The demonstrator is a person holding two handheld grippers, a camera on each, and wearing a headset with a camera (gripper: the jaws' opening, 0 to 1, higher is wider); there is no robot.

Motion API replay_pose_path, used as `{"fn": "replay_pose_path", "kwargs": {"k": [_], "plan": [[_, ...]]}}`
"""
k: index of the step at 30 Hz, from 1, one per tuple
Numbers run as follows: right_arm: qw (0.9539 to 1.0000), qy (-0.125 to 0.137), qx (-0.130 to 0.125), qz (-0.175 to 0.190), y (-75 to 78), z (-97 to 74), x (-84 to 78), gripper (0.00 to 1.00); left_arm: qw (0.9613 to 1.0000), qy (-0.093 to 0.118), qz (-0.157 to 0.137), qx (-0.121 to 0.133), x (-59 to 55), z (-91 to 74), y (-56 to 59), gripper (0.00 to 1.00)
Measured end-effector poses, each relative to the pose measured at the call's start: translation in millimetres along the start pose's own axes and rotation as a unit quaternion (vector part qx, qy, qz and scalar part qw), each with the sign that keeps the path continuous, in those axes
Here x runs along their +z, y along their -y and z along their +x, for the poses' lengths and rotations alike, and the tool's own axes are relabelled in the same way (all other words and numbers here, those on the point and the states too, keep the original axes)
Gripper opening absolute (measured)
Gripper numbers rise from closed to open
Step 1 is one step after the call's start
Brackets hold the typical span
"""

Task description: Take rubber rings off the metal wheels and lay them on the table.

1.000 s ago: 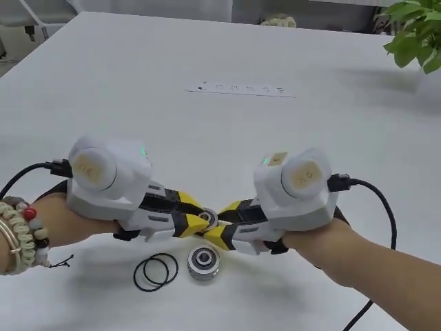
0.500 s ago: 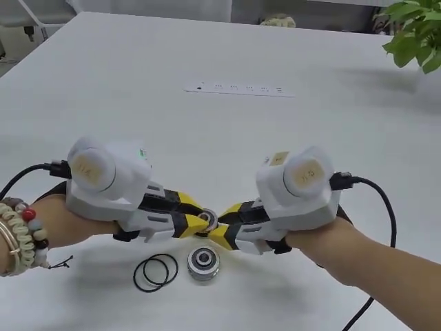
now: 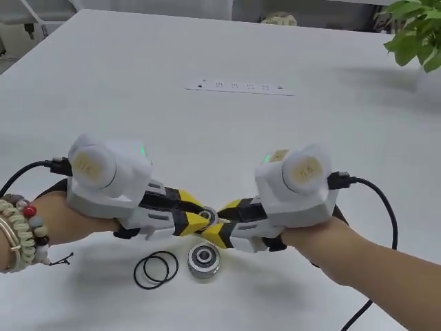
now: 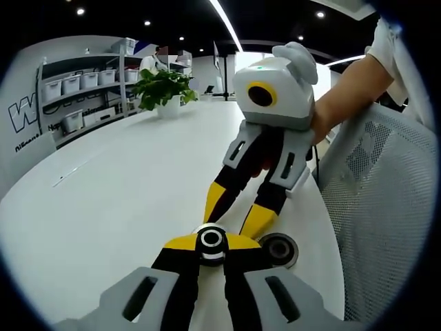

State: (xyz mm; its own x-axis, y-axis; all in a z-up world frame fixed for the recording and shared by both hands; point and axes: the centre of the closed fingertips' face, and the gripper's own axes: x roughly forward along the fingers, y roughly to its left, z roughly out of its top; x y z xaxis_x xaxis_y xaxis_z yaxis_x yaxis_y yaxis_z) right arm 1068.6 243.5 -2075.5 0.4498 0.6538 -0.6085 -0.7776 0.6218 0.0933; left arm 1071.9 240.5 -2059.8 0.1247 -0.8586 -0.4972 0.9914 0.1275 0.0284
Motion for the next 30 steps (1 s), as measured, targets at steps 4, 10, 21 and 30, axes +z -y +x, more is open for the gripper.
{"fn": "replay_pose_path", "kwargs": {"k": [4, 10, 21, 30], "plan": [[1.0, -0.003, 0.008, 0.002, -1.0, -2.1, -2.2, 0.16, 1.0, 0.0, 0.0, 0.0, 0.0, -0.1, 0.0, 0.07], [0.9999, -0.014, 0.003, -0.003, 5.5, -5.9, -4.2, 0.0, 1.0, 0.0, -0.002, 0.001, -0.9, -1.4, -1.6, 0.07], [0.9996, 0.0, 0.01, -0.026, -6.5, 1.4, -4.2, 0.24, 1.0, 0.004, 0.001, -0.009, -0.3, -1.2, 0.8, 0.07], [0.9996, 0.013, 0.021, -0.014, -8.3, 4.1, -1.6, 0.24, 0.9999, 0.006, 0.003, -0.011, -0.1, -0.8, 0.9, 0.08]]}}
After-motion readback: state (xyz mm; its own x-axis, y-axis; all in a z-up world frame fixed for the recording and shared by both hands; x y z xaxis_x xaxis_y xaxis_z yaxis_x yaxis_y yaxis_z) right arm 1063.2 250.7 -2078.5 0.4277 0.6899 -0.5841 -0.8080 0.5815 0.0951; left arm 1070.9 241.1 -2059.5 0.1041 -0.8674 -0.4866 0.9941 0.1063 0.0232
